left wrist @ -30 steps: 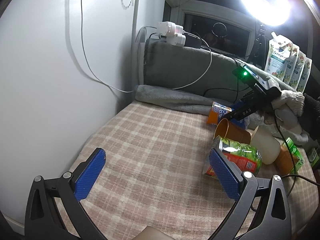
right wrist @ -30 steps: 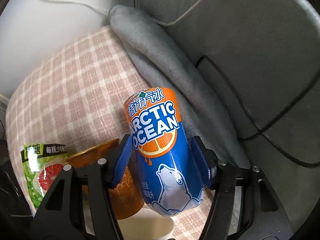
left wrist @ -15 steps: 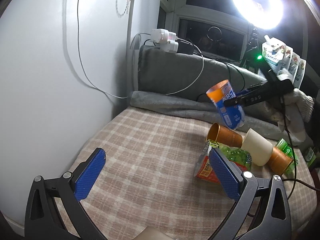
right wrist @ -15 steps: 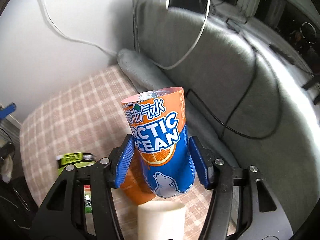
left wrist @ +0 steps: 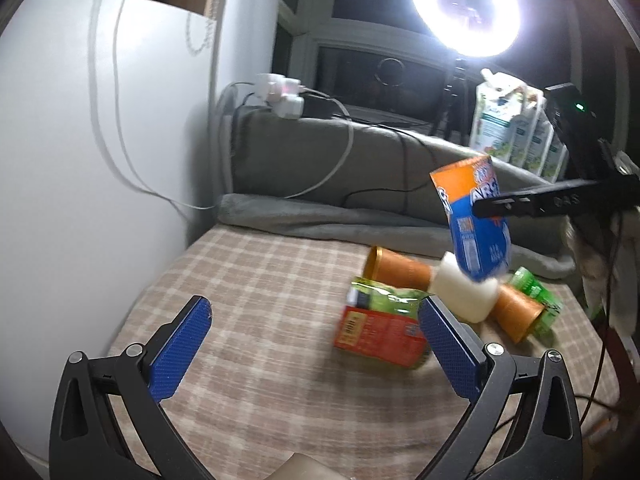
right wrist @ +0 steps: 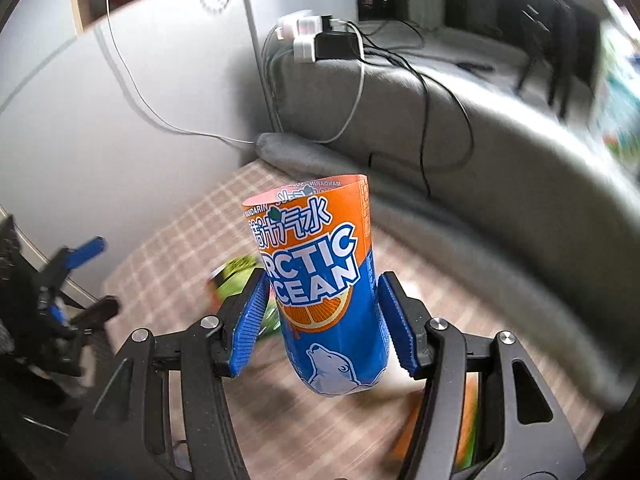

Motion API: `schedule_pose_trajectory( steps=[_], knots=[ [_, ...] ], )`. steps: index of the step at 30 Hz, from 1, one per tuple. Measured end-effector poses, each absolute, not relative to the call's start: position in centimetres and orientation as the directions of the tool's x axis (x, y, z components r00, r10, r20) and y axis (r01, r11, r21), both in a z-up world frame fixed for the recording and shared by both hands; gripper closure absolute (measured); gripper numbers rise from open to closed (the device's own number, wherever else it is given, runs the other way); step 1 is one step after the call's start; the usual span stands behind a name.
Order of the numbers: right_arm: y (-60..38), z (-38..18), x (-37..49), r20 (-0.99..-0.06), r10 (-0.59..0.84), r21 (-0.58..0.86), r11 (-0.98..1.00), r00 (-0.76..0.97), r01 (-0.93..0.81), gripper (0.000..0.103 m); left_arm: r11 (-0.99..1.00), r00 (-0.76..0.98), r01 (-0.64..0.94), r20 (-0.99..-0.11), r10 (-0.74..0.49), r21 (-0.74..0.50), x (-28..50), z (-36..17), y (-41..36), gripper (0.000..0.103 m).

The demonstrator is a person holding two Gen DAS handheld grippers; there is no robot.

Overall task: Flip cup upright
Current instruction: 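Lift the Arctic Ocean can with the right gripper and rotate it upright, then lower the can toward the table and open the right gripper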

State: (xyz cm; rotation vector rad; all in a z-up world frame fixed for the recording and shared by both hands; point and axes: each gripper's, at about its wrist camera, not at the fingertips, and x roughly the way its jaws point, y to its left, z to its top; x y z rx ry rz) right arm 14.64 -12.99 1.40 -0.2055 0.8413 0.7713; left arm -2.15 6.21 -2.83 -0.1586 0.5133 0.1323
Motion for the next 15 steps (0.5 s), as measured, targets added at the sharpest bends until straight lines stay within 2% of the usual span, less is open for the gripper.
schedule_pose_trajectory(
  steps=[9, 15],
  knots=[
    [-19.8, -2.9, 9.7, -0.680, 0.673, 0.494, 0.714, 0.293, -0.496, 0.044, 0.981, 0.849, -0.045, -0.525, -0.061, -0.187, -2.2, -2.8, 3.7, 0.001],
    [-22.1, -7.3, 8.0, -0.651, 0.727, 0.644, 0.682, 0.219, -0.348, 0.044, 0.969, 0.808, 0.025, -0.566, -0.164, -0.245, -1.5, -3.5, 2.2, 0.001]
  ],
)
